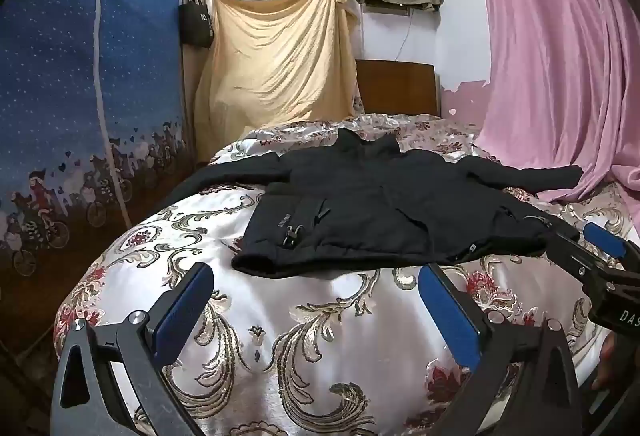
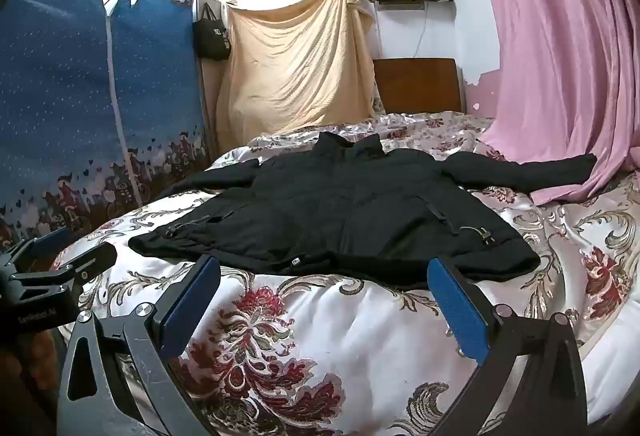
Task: Fold large clothes
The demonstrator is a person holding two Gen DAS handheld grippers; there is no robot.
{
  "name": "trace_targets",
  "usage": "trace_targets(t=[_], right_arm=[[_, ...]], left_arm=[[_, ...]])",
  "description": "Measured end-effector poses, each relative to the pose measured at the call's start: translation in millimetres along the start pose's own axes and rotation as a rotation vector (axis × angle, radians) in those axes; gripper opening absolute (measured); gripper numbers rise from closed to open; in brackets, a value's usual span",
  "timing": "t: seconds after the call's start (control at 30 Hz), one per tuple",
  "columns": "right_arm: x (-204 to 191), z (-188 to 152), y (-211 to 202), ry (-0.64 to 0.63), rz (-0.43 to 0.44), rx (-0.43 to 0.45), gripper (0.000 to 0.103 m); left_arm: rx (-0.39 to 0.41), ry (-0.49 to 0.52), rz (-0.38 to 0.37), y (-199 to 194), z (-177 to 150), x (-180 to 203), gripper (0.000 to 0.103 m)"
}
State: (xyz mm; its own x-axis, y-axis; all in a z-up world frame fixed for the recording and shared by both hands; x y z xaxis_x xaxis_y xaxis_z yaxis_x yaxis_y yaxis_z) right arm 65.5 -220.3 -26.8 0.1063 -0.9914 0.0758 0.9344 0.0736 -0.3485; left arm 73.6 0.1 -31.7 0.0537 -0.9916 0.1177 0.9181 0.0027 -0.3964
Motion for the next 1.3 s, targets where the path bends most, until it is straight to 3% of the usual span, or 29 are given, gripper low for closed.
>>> trace_targets(t=[1.3], right_arm=[[8.2, -7.7, 3.2, 0.046, 0.004, -0.023, 0.102]], left_arm=[[-0.004, 0.005, -0.003, 1.4, -5.0, 1.4, 0.103]])
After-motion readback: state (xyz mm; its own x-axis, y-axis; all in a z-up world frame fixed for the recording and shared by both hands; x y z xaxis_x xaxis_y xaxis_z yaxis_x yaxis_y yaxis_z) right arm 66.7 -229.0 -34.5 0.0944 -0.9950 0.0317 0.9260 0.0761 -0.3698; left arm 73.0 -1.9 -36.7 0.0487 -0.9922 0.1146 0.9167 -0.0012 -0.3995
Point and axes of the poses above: each gripper's, at about its wrist camera, not at the fingertips, and y roughly the way its jaws point, x to its right, z to its top, the point moved 8 cm from there along y, roughly the way its jaws point, and after that the axes turned 10 degrees about -y, right-handed, at the moved point
